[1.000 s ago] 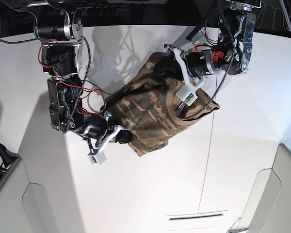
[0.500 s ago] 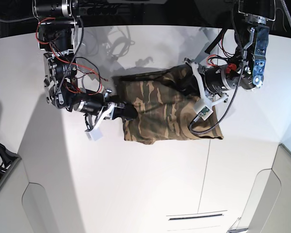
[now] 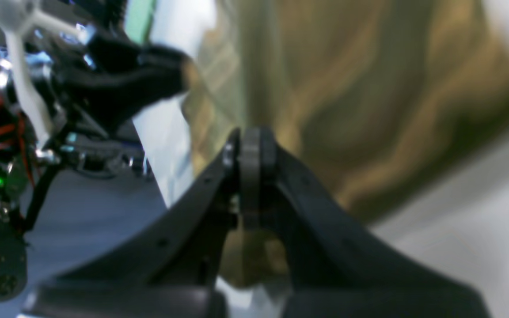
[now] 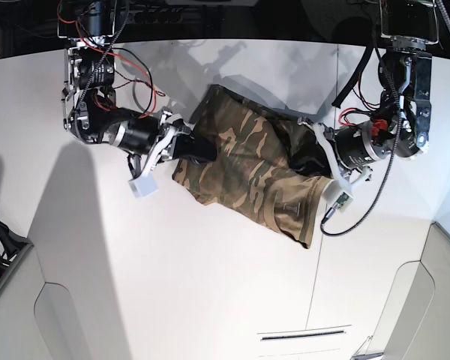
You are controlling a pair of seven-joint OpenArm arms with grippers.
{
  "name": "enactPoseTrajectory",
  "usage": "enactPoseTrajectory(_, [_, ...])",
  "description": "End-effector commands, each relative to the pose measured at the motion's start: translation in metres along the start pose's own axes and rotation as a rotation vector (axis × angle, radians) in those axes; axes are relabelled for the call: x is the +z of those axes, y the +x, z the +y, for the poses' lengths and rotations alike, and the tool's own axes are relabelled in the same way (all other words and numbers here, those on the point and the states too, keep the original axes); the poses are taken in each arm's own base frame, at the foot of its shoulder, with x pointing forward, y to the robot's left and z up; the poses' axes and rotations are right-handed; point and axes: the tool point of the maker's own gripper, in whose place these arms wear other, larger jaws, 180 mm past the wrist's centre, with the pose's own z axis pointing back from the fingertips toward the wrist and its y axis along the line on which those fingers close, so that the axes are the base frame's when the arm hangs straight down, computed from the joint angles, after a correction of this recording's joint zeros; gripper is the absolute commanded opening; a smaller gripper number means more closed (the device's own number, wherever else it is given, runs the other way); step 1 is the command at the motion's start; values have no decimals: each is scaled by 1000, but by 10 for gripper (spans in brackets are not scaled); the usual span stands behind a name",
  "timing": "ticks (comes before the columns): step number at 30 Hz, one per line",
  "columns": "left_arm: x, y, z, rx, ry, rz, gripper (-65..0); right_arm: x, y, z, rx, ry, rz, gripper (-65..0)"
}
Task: Fold the T-shirt properly
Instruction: 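Pull the bundle's edges apart with both grippers to flatten it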
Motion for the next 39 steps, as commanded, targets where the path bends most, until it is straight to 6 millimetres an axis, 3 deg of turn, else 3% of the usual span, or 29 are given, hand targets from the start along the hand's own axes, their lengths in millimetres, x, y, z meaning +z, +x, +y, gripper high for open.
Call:
enactPoseTrajectory(1, [8, 19, 2, -13, -8, -57, -524, 2, 23, 8, 37, 18, -61, -650])
enactPoseTrajectory(6, [25, 23, 11, 50, -10, -83, -524, 2, 60, -6, 163, -89, -102, -650])
enactPoseTrajectory(11, [30, -2, 12, 92, -4, -22, -524, 4, 88, -19, 269, -197, -145, -650])
enactPoseTrajectory(15, [31, -31, 3, 128, -19, 35, -524, 1, 96, -25, 290, -221, -138, -650])
enactPoseTrajectory(20, [32, -53, -6, 169, -27, 50, -524, -22, 77, -31, 265, -196, -46, -650])
enactPoseTrajectory(24, [30, -63, 0, 184, -3, 62, -524, -44, 47, -26, 265, -158, 60, -650])
enactPoseTrajectory(27, [27, -72, 5, 214, 6, 73, -524, -52, 35, -19, 285, -136, 105, -650])
enactPoseTrajectory(33, [22, -75, 25, 232, 55, 58, -524, -52, 23, -15, 269, -116, 166, -650])
enactPoseTrajectory(39, [13, -66, 47, 256, 80, 44, -524, -49, -4, 3, 187, -28, 196, -650])
